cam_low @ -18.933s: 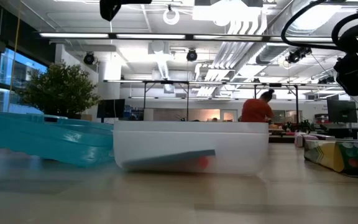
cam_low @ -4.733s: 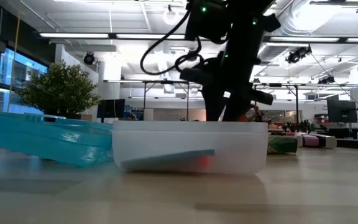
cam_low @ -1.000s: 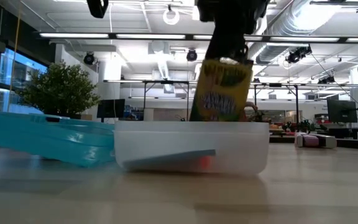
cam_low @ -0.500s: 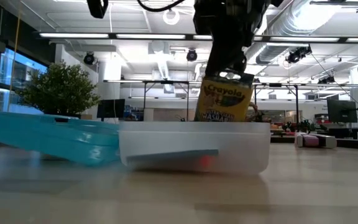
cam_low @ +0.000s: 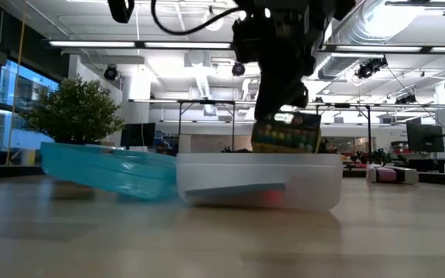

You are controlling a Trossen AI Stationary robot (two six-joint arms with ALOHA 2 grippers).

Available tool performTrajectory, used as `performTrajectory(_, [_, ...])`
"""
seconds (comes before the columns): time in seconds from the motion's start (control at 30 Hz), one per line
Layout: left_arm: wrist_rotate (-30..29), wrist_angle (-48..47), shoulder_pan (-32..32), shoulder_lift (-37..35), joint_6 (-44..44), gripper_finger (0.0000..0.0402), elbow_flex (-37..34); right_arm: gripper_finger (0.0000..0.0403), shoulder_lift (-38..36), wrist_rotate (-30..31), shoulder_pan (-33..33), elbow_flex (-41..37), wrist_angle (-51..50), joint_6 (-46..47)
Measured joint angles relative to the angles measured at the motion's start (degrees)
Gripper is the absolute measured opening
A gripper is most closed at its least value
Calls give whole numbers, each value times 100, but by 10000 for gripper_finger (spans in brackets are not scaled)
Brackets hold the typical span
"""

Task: Pack school essentials
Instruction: Put the yellow crayon box into the blue supply box, then close the blue supply box

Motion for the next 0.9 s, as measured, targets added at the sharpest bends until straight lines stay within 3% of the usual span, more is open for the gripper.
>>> performTrajectory(0.37, [2, -4, 0, 0, -90, 0, 0, 6, 229, -38, 0, 0, 90, 256])
performTrajectory(0.7, [-82, -11, 0, 0, 72, 0, 0, 142, -22, -113, -45, 0, 0, -78])
performTrajectory(0.9, [-340, -385, 44, -119, 36, 0, 6, 175, -952, 739, -227, -20, -572, -524])
